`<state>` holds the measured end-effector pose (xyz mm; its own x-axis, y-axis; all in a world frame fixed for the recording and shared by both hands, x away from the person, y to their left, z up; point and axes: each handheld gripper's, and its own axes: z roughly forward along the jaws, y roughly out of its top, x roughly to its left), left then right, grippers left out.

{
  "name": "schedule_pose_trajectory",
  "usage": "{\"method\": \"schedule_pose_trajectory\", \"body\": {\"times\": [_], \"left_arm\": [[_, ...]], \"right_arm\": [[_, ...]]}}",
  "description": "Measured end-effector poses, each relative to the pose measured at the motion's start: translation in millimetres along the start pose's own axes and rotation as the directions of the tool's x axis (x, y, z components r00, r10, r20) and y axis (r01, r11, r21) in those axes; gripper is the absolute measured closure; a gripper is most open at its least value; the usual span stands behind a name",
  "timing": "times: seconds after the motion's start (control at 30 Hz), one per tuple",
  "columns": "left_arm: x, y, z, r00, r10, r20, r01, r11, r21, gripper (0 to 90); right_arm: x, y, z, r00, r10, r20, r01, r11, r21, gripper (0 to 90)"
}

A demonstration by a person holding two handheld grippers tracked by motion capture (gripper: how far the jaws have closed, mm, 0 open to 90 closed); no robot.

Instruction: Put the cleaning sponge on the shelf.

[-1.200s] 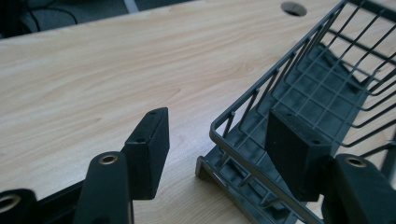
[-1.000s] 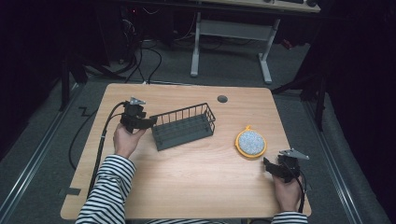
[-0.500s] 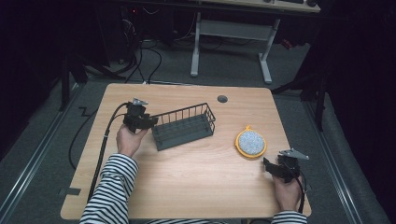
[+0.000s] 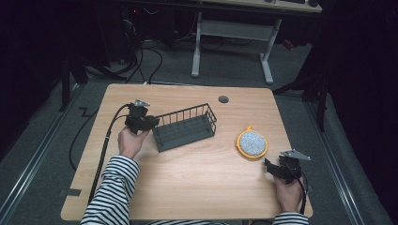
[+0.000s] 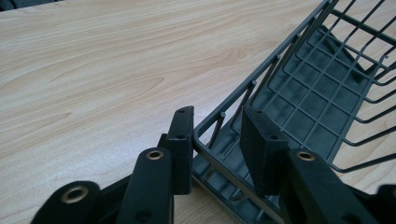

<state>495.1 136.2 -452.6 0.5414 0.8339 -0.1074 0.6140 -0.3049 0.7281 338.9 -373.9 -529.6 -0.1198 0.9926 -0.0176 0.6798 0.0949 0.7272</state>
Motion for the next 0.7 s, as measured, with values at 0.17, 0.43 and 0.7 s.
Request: {"method": "schedule_pose_trajectory", "body": {"times": [0.17,0.43,0.7], "left_arm": [[-3.2,-1.3,-0.3,1.0,-0.007,0.006,0.007,1.0,-0.005,66.7],[-17.3,-2.4,-0.2,1.0,0.005,0.001,-0.005,1.0,-0.001,67.2],[-29.2,-7.8,-2.0,0.9997,-0.013,0.021,0.013,0.9998,-0.016,67.1]], "right_arm": [[0.0,0.0,0.0,1.0,-0.001,-0.001,0.001,1.0,0.0,34.5],[0.2,-0.1,-0.1,1.0,-0.001,-0.001,0.001,1.0,0.0,34.5],[0.1,0.0,-0.1,1.0,0.0,-0.001,0.0,1.0,0.0,34.5]]}}
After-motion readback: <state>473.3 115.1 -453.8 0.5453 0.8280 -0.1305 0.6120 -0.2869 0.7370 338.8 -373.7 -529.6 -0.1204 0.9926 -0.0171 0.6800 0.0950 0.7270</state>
